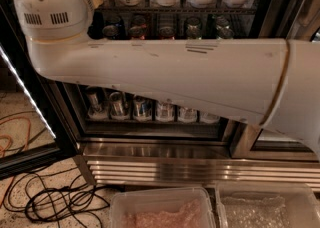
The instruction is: Pick orange can from top shelf of fridge
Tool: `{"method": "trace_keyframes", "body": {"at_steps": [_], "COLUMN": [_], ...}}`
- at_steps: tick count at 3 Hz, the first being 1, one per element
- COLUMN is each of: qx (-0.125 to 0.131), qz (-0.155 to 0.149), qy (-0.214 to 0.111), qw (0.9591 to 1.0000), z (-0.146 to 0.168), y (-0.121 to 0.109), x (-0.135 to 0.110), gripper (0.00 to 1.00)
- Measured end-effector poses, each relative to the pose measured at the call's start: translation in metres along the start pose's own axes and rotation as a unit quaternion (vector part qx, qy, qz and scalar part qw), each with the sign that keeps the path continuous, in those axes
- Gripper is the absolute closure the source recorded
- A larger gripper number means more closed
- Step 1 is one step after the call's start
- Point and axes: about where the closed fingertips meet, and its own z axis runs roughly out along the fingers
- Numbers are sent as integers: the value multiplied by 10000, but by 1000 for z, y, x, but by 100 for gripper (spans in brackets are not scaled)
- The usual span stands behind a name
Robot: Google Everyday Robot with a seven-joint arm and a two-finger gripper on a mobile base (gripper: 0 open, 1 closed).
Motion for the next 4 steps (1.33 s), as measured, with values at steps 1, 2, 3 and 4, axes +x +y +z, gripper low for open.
{"method": "trace_keyframes", "body": {"at_steps": [1, 2, 3, 4], "qx": [115, -45, -511, -908], "qz": [-8, 26, 109, 195], "qy": [-208, -350, -482, -584], "qw": [9997, 9994, 9975, 9940], "z": [1, 1, -3, -6], "y": [-8, 1, 28, 51], "x": [-12, -22, -33, -42], "gripper": [21, 22, 29, 29]}}
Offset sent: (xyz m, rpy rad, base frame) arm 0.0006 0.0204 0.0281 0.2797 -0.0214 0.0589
